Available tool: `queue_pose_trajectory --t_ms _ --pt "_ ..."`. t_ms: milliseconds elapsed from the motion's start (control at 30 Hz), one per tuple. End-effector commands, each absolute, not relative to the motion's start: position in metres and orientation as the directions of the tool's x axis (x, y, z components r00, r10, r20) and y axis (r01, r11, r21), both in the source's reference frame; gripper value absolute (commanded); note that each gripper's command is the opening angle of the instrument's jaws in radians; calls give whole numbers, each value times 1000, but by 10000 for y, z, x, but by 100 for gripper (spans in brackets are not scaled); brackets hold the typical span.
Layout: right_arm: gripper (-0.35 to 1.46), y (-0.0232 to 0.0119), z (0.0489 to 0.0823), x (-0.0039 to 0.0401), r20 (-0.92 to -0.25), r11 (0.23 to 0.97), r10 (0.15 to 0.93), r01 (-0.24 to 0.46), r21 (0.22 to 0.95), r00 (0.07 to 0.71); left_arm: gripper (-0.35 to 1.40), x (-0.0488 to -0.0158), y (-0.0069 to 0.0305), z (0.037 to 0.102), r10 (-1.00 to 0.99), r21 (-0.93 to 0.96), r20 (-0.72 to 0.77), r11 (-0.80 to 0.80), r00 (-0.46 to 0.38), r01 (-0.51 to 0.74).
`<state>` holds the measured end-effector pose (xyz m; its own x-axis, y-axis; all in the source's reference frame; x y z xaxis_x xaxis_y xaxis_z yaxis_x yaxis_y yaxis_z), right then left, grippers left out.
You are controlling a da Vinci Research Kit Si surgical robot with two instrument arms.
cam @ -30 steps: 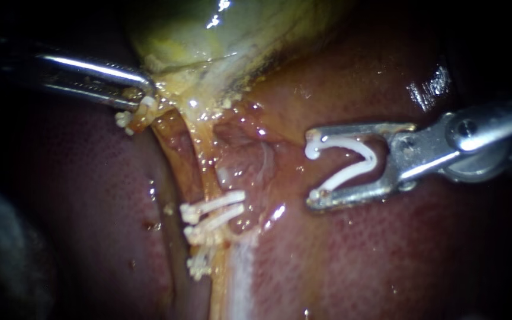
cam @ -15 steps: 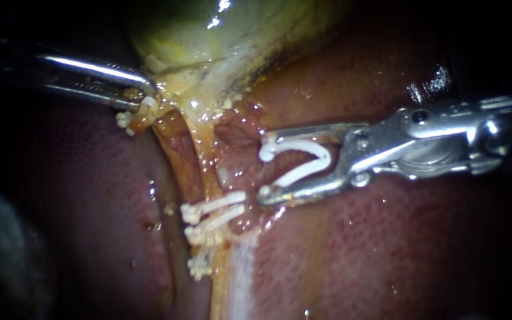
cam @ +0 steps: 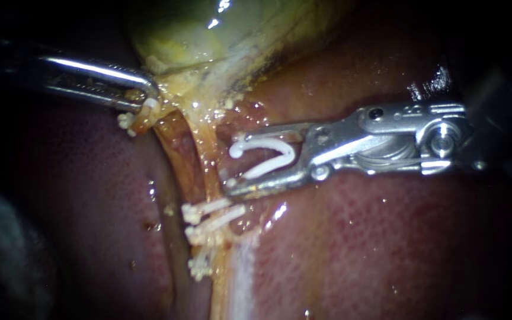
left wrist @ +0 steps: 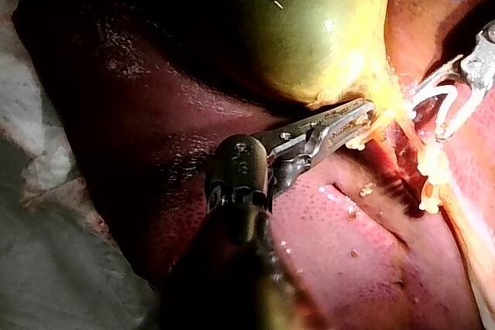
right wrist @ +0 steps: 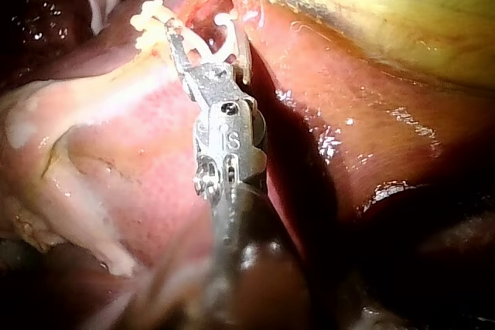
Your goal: Clipping third clip right tube
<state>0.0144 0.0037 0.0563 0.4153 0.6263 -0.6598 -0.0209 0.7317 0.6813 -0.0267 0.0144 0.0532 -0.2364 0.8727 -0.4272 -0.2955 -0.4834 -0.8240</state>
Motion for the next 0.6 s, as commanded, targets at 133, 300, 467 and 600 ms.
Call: queue_pose_trajectory --t_ms 133,300,467,600 --pt "50 38 568 151 -656 718 646 -20 696 390 -35 -267 144 532 873 -824 -427 -483 -236 -297" --pt "50 40 573 161 -644 693 678 -15 721 353 -35 -268 144 532 873 -824 -427 -483 -236 -297" --pt "50 40 578 171 -623 659 715 -9 752 317 -35 -268 144 532 873 -824 -427 -483 -236 -297" --pt "50 39 581 177 -607 632 739 12 775 292 -35 -268 144 532 873 -824 -427 -483 -236 -297"
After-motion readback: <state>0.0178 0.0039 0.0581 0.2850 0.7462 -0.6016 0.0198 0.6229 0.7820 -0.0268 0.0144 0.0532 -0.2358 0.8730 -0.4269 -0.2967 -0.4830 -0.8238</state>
